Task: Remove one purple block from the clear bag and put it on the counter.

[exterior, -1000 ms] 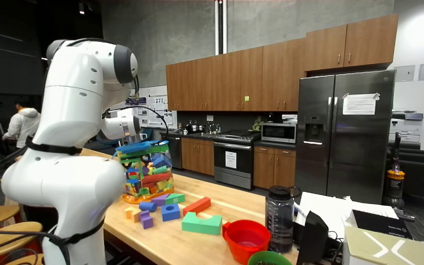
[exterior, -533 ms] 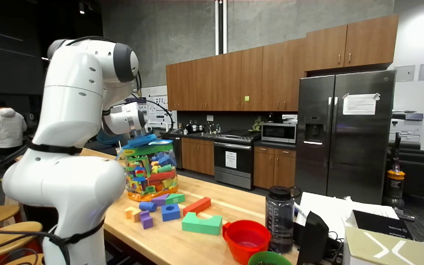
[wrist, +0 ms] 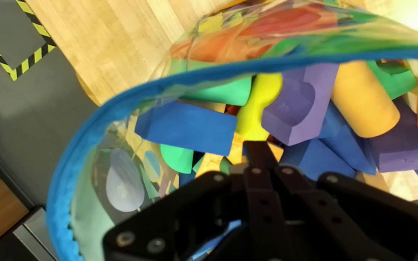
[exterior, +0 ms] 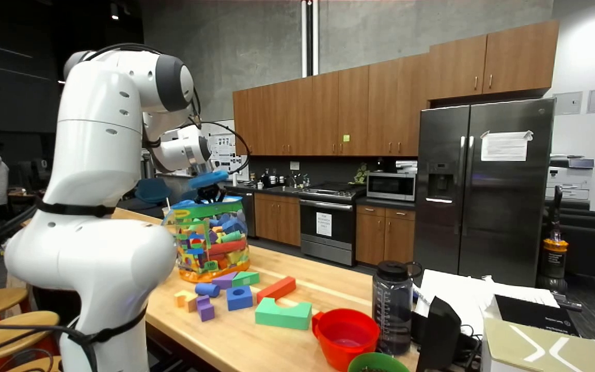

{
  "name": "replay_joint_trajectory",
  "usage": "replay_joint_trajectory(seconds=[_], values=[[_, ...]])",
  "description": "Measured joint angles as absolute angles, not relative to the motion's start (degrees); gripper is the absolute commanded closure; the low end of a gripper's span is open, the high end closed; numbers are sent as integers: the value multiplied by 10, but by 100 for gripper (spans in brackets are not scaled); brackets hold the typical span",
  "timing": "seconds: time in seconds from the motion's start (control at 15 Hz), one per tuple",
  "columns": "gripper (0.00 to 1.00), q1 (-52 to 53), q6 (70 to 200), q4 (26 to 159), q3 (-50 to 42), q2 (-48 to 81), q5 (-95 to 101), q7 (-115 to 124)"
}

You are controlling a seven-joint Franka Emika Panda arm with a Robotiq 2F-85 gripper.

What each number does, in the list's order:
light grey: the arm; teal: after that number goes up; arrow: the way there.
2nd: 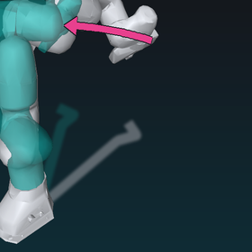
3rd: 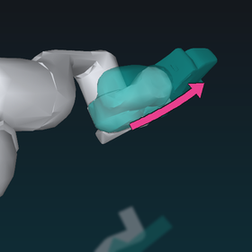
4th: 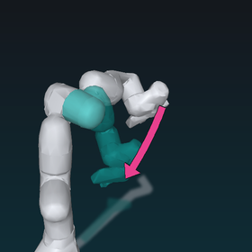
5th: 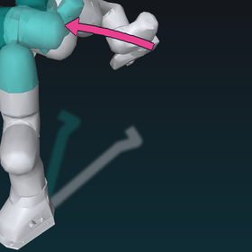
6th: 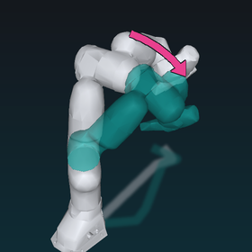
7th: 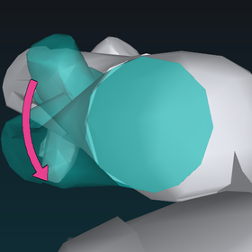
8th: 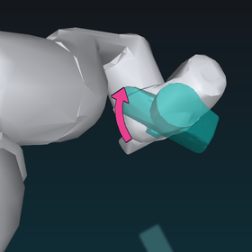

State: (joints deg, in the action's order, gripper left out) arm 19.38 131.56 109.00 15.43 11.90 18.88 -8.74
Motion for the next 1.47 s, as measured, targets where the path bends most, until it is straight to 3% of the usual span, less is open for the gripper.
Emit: replay_joint_trajectory(seconds=[0.07, 0.13, 0.27, 0.93, 1.47], values=[[100, 194, 1308, 1087, 155, 117, 189, -87], [74, 194, 1302, 1084, 156, 117, 189, -87], [70, 196, 1297, 1082, 157, 116, 189, -86], [3, 217, 1286, 1097, 167, 130, 190, -70], [0, 222, 1353, 1116, 145, 191, 291, -10]])
